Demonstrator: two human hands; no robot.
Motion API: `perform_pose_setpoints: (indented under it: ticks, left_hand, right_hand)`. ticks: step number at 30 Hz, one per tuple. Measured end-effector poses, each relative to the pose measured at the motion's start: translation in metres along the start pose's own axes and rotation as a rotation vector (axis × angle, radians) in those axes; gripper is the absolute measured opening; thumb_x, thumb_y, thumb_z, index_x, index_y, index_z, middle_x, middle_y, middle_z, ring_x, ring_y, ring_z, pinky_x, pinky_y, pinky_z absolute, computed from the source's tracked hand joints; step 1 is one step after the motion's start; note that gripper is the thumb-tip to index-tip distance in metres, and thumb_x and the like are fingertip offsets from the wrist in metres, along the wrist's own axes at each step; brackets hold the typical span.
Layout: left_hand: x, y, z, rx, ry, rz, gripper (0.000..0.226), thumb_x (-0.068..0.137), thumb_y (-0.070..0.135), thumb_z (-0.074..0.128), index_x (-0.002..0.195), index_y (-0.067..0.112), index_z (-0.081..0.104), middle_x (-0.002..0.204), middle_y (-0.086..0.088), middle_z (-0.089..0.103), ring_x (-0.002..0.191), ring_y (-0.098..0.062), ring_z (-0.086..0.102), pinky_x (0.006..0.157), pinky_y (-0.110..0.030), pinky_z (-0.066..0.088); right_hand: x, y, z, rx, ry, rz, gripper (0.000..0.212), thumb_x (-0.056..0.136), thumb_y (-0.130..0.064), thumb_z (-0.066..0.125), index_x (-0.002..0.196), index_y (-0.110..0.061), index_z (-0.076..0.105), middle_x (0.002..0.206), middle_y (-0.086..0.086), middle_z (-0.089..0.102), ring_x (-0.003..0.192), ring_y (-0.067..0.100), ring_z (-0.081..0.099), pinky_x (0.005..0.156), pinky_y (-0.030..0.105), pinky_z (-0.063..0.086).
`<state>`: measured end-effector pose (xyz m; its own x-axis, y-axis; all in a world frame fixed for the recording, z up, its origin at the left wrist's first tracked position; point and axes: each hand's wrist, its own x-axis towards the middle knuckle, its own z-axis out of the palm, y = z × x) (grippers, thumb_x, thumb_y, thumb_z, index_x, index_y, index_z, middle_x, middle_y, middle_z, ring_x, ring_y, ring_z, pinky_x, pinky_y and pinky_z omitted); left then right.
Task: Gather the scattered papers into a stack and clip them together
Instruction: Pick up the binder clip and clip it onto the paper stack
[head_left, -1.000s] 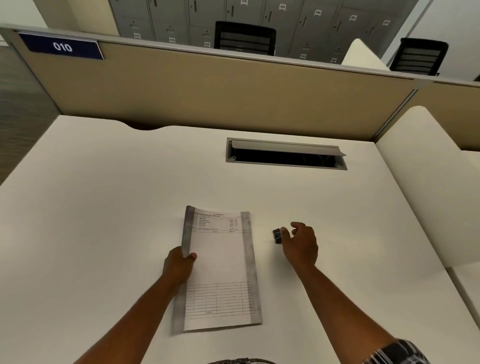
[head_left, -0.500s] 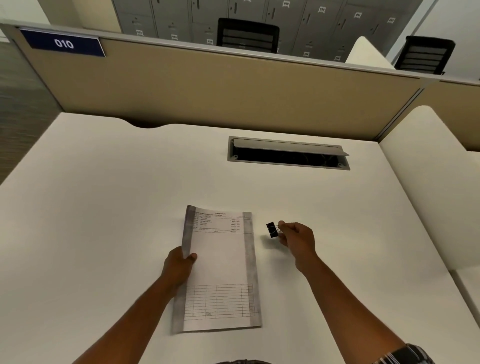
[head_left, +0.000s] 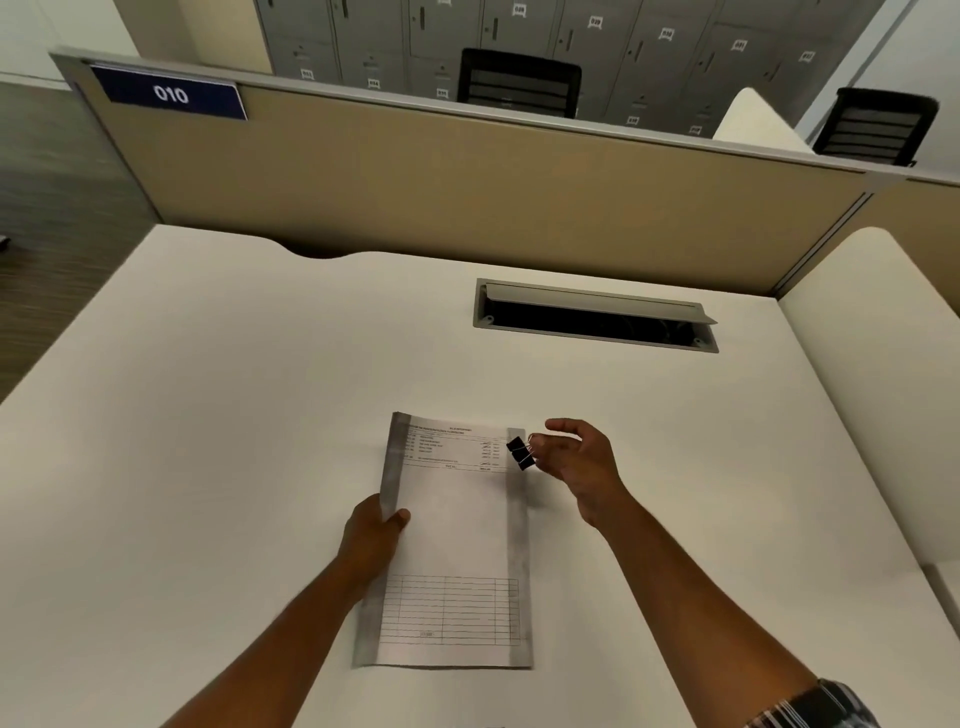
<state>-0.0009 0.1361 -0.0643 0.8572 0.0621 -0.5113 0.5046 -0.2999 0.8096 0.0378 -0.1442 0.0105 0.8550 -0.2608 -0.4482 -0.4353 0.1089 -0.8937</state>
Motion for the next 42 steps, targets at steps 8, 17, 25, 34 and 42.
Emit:
perform_pose_setpoints:
  ticks: [8, 17, 25, 34, 42]
  left_hand:
    - [-0.015, 0.004, 0.0, -0.058, -0.041, 0.059, 0.018, 0.097, 0.022, 0.056, 0.114, 0.02, 0.061, 0.104, 0.0, 0.071, 0.094, -0.018, 0.069, 0.086, -0.041, 0.058]
    - [-0.031, 0.007, 0.001, -0.107, -0.068, 0.123, 0.019, 0.098, 0.024, 0.055, 0.116, 0.02, 0.06, 0.108, -0.001, 0.071, 0.095, -0.018, 0.07, 0.085, -0.038, 0.059]
    - [-0.042, 0.011, 0.004, -0.074, -0.067, 0.144, 0.019, 0.098, 0.028, 0.055, 0.116, 0.023, 0.059, 0.109, 0.0, 0.07, 0.098, -0.019, 0.068, 0.088, -0.041, 0.058]
    - [-0.048, 0.018, 0.009, -0.014, -0.038, 0.177, 0.029, 0.098, 0.033, 0.053, 0.122, 0.015, 0.056, 0.114, -0.002, 0.066, 0.1, -0.02, 0.065, 0.091, -0.039, 0.056]
    - [-0.051, 0.018, 0.012, 0.027, -0.009, 0.245, 0.025, 0.098, 0.033, 0.053, 0.116, 0.015, 0.058, 0.109, -0.003, 0.067, 0.098, -0.021, 0.065, 0.09, -0.043, 0.056]
  right_hand:
    - [-0.002, -0.032, 0.049, -0.202, -0.047, -0.209, 0.042, 0.077, -0.007, 0.087, 0.108, -0.016, 0.06, 0.096, 0.004, 0.079, 0.094, 0.018, 0.076, 0.093, 0.041, 0.059]
    - [-0.013, -0.055, 0.087, -0.277, -0.105, -0.382, 0.044, 0.076, -0.002, 0.086, 0.102, -0.023, 0.058, 0.092, 0.004, 0.078, 0.091, 0.019, 0.076, 0.091, 0.045, 0.06]
    - [-0.016, -0.067, 0.089, -0.398, -0.15, -0.478, 0.039, 0.076, 0.001, 0.086, 0.105, -0.009, 0.062, 0.088, 0.005, 0.078, 0.087, 0.017, 0.077, 0.088, 0.044, 0.062]
    - [-0.013, -0.085, 0.091, -0.431, -0.2, -0.493, 0.035, 0.075, 0.003, 0.085, 0.096, -0.014, 0.062, 0.087, 0.008, 0.078, 0.083, 0.018, 0.078, 0.085, 0.045, 0.063]
    - [-0.008, -0.091, 0.091, -0.426, -0.285, -0.425, 0.032, 0.078, 0.01, 0.08, 0.095, -0.009, 0.061, 0.087, 0.017, 0.076, 0.083, 0.026, 0.078, 0.083, 0.045, 0.064]
